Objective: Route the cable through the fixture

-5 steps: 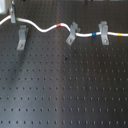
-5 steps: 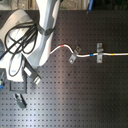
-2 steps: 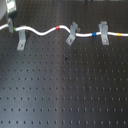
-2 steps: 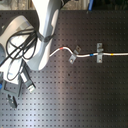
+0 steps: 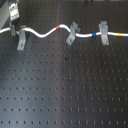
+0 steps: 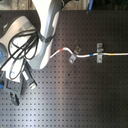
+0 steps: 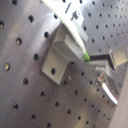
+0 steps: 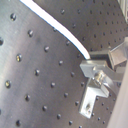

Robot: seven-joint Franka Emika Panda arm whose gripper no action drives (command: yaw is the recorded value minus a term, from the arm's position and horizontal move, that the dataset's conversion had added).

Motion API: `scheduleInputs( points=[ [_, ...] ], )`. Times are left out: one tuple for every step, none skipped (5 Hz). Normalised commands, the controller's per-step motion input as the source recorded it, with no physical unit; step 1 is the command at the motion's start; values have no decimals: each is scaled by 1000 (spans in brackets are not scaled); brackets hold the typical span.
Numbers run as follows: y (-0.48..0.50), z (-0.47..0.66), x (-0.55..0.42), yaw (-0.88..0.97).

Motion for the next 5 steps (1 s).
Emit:
scheduleInputs(
  points=[
    [-157, -180, -75, 49],
    [-99, 80, -159, 0],
    [-109, 530, -33, -157],
    [-16, 26, -60, -94],
    [14, -131, -81, -26]
  ],
)
